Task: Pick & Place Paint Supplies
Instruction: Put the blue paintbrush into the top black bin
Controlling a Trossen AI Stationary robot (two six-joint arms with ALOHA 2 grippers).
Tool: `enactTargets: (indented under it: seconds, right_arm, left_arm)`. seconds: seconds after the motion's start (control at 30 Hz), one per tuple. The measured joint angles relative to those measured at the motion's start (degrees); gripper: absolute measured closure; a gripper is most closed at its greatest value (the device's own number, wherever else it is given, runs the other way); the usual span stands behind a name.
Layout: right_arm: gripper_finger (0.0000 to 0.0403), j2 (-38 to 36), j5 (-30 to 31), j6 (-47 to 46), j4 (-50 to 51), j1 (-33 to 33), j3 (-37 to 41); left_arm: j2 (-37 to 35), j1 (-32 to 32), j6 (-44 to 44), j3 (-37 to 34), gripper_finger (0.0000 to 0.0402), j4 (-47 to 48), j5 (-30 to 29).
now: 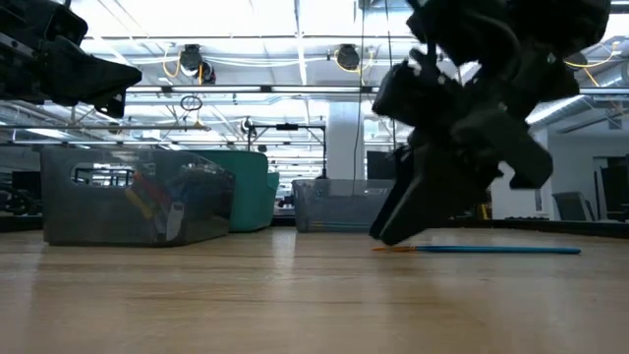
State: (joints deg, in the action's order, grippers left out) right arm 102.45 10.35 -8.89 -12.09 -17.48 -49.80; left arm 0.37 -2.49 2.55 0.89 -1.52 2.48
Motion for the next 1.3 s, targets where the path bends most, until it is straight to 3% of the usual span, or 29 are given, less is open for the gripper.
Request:
enactTargets:
  seconds: [0.27, 1.0, 1.3]
  right_arm:
    - [0.026, 2.34, -0.2, -0.99, 0.39, 1.13, -0.13]
    - [0.0397, 2.28, 0.14, -0.96, 4.23, 2.48, -0.17]
    - [0.0402, 2.32, 0.13, -0.53, 3.58, 2.48, -0.08]
  left_arm:
    - [0.0, -0.01, 0.0, 0.0, 0.0369, -0.02, -0.02]
    - [-0.01, -0.01, 0.0, 0.0, 0.0369, -0.01, -0.02]
    - [-0.01, -0.01, 0.0, 0.0, 0.0369, -0.02, -0.02]
